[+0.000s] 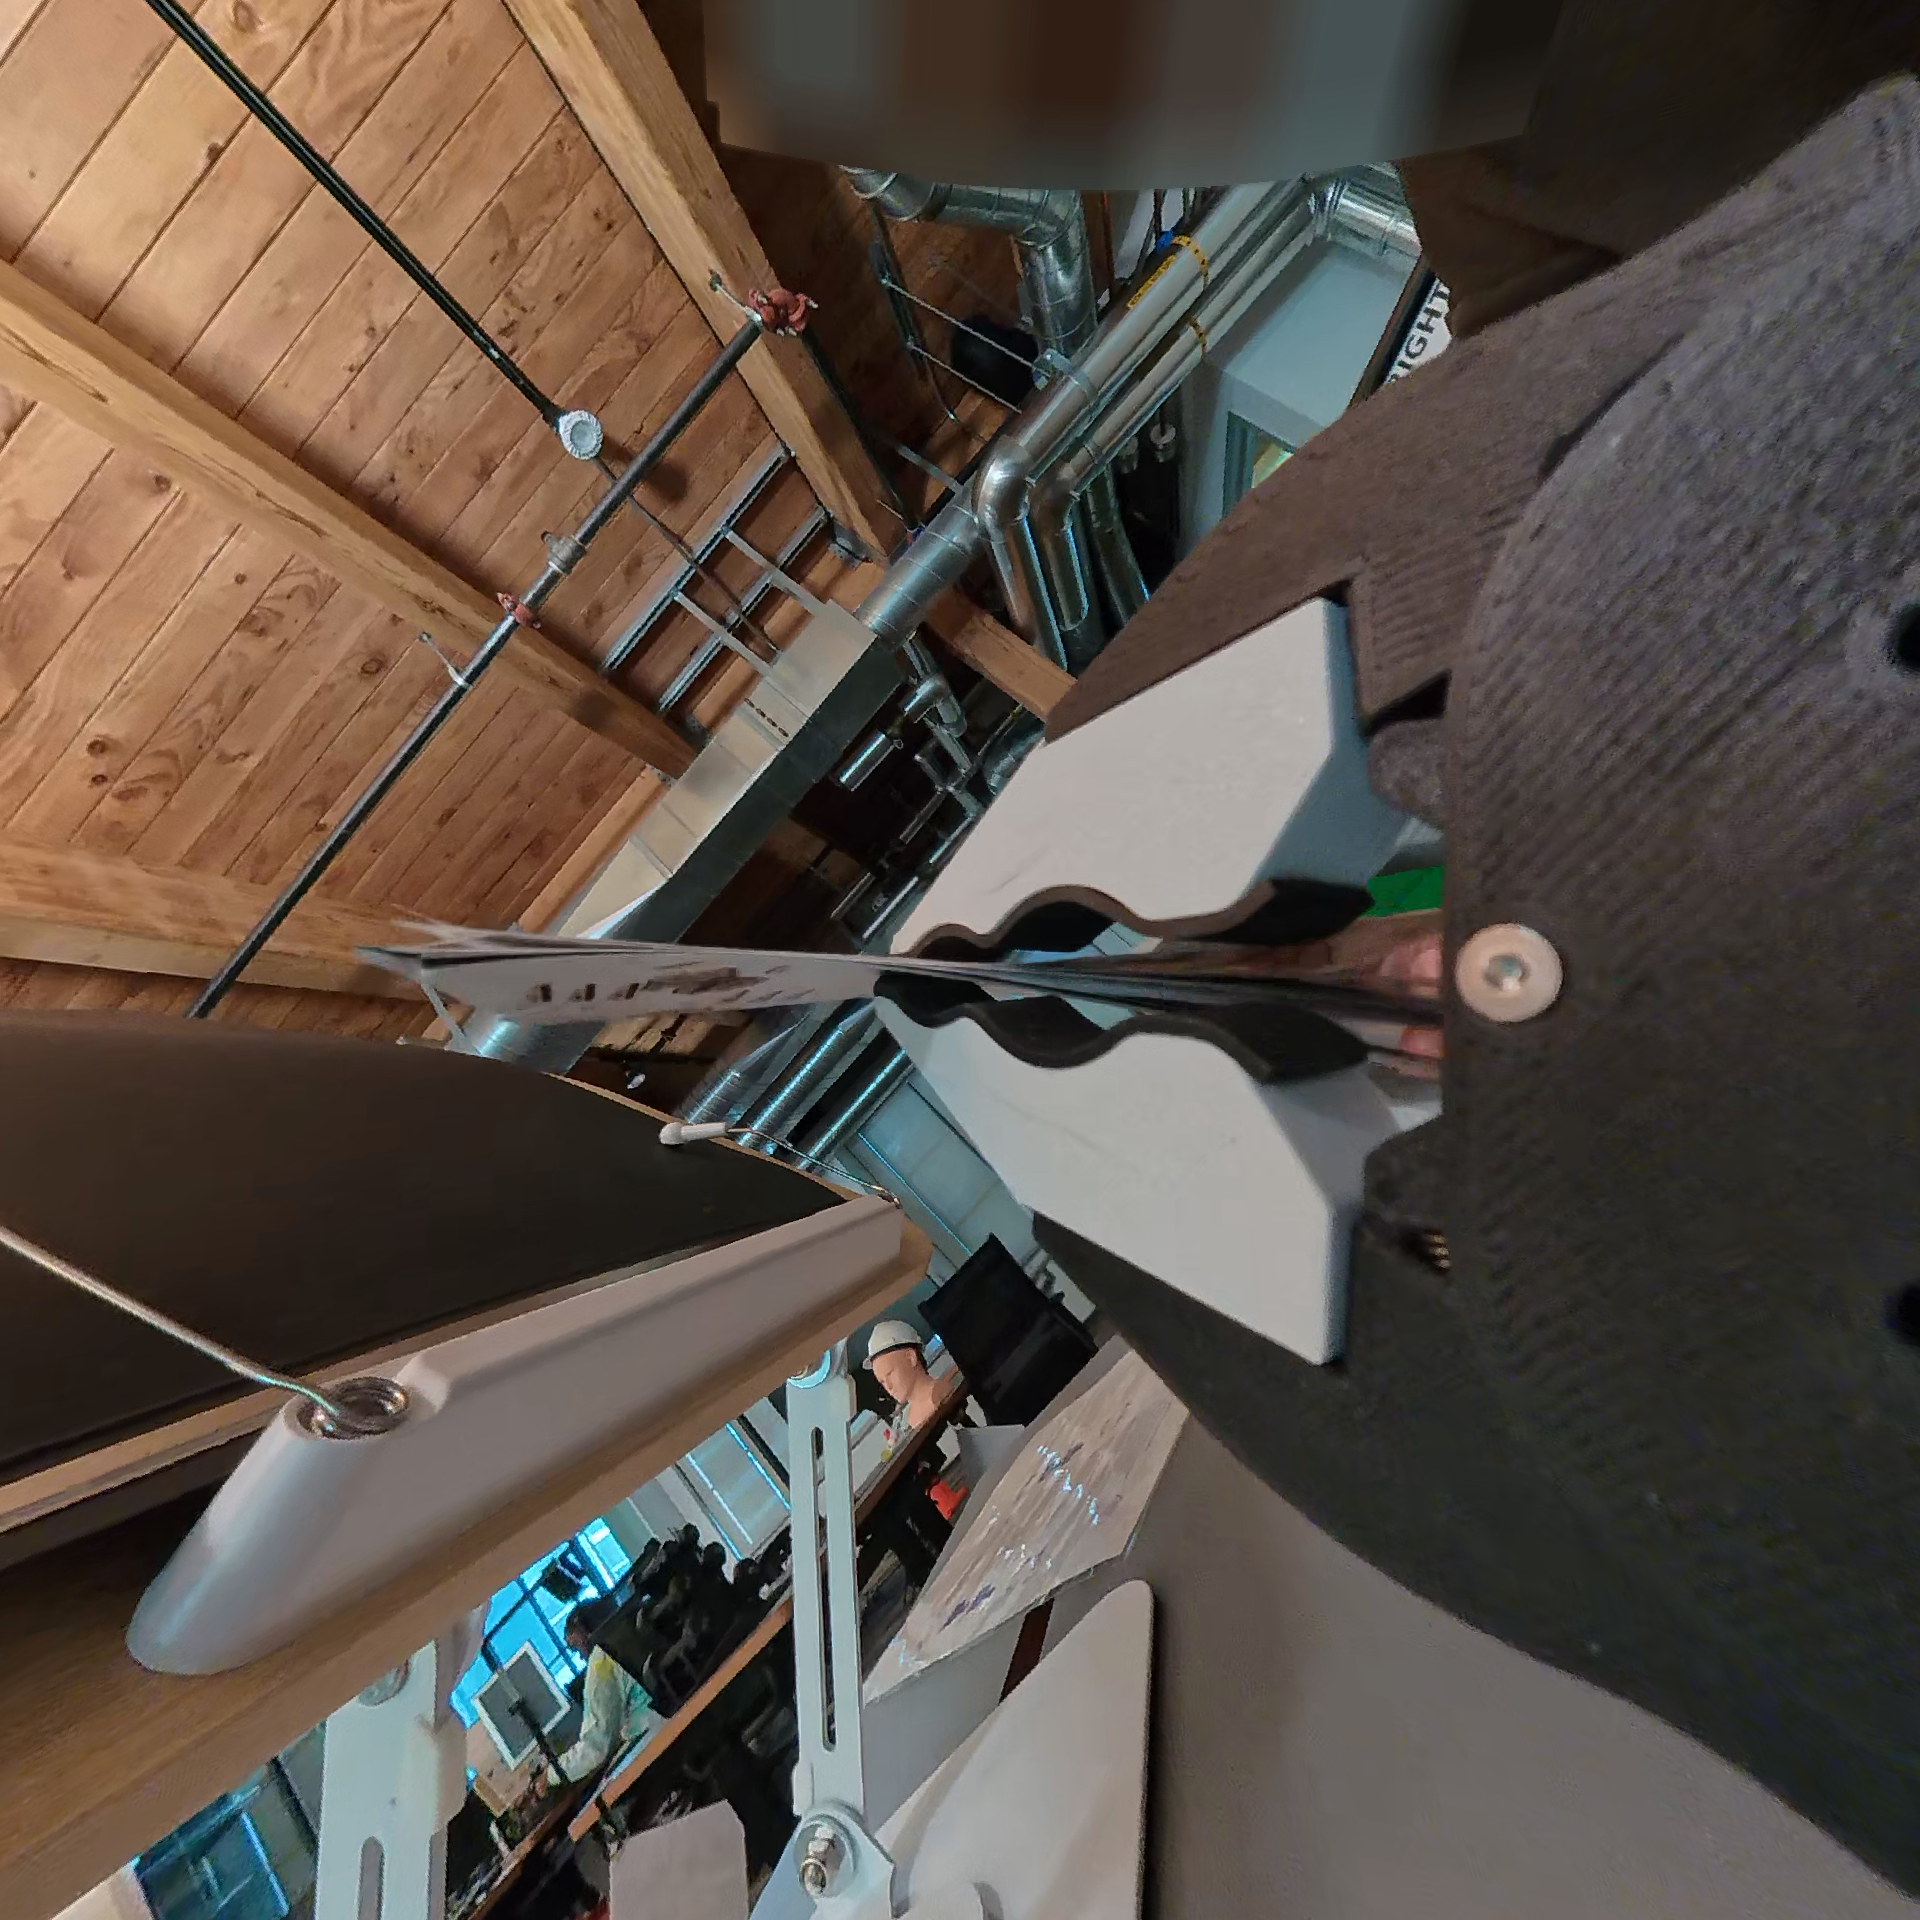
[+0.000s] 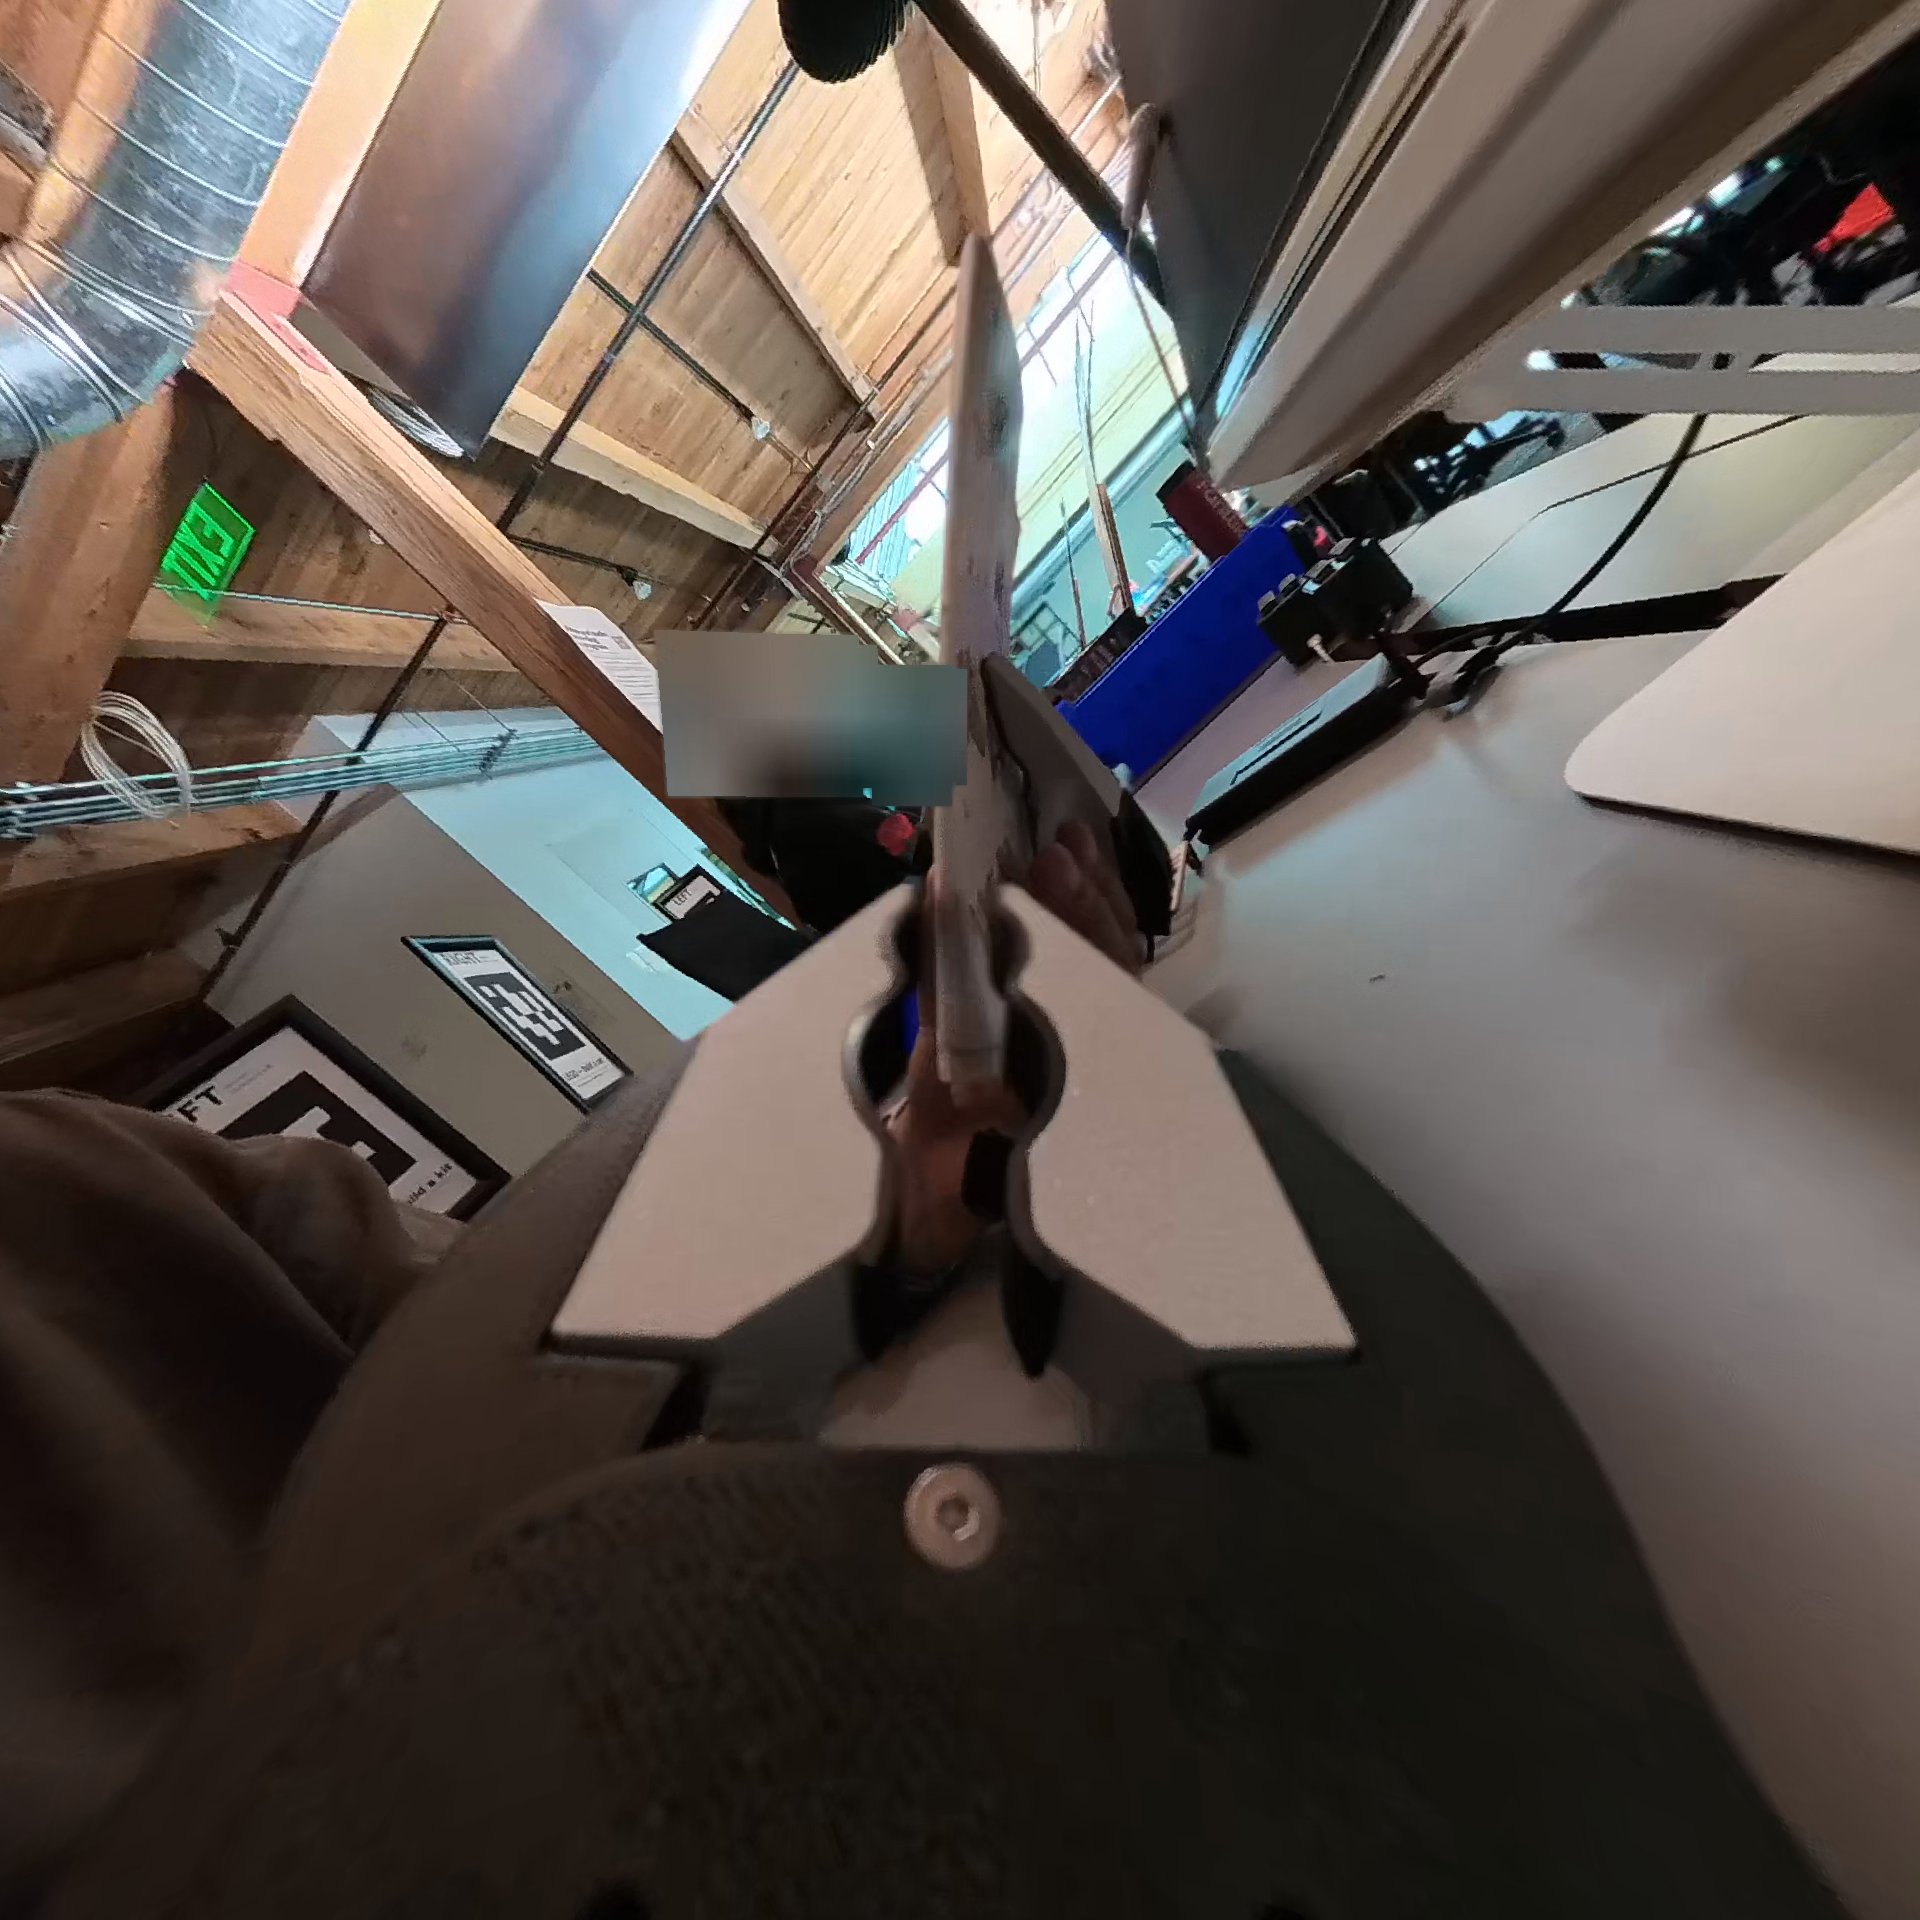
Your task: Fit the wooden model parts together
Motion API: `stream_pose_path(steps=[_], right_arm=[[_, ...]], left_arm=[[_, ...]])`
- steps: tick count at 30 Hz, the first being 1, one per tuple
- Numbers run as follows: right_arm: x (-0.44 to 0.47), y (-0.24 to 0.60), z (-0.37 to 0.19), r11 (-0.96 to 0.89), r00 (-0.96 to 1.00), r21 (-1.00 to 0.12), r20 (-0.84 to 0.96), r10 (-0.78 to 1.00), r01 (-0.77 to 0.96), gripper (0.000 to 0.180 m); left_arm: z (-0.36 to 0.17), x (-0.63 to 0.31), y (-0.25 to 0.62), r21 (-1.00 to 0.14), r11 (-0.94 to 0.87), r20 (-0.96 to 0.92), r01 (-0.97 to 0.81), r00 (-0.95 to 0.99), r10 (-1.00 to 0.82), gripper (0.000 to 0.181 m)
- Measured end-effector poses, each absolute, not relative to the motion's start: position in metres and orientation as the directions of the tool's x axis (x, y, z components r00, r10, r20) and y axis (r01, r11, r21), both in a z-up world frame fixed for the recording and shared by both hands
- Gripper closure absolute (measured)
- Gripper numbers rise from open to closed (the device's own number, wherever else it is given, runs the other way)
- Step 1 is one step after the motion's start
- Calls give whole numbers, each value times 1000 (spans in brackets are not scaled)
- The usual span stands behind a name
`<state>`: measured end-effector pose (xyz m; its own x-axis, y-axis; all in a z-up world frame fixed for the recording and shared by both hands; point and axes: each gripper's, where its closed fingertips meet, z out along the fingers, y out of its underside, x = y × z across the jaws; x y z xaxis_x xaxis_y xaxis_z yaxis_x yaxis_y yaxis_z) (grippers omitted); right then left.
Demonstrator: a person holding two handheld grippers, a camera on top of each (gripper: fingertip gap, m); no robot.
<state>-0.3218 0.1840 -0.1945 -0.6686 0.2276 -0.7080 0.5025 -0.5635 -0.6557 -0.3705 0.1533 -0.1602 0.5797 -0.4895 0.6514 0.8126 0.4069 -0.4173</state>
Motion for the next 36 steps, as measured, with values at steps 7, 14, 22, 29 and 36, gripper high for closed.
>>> stream_pose_path(steps=[7, 14, 22, 29, 36], right_arm=[[-320, 179, -196, -533, -678, -678, -694, 240, 506, 179], [-320, 177, -196, -523, -681, -690, -687, 254, 501, 179], [-320, 175, -198, -513, -678, -694, -687, 261, 505, 179], [-321, 176, -199, -526, -671, -683, -696, 257, 507, 179], [-320, 177, -198, -532, -674, -672, -701, 234, 515, 180]], left_arm=[[-159, -372, 150, -398, 415, 649, 818, 571, -502, 181], [-158, -375, 146, -369, 428, 647, 825, 559, -519, 181], [-157, -378, 142, -343, 442, 644, 829, 550, -532, 181], [-157, -384, 138, -310, 462, 646, 831, 540, -540, 181], [-157, -388, 135, -290, 474, 646, 832, 535, -544, 181]])
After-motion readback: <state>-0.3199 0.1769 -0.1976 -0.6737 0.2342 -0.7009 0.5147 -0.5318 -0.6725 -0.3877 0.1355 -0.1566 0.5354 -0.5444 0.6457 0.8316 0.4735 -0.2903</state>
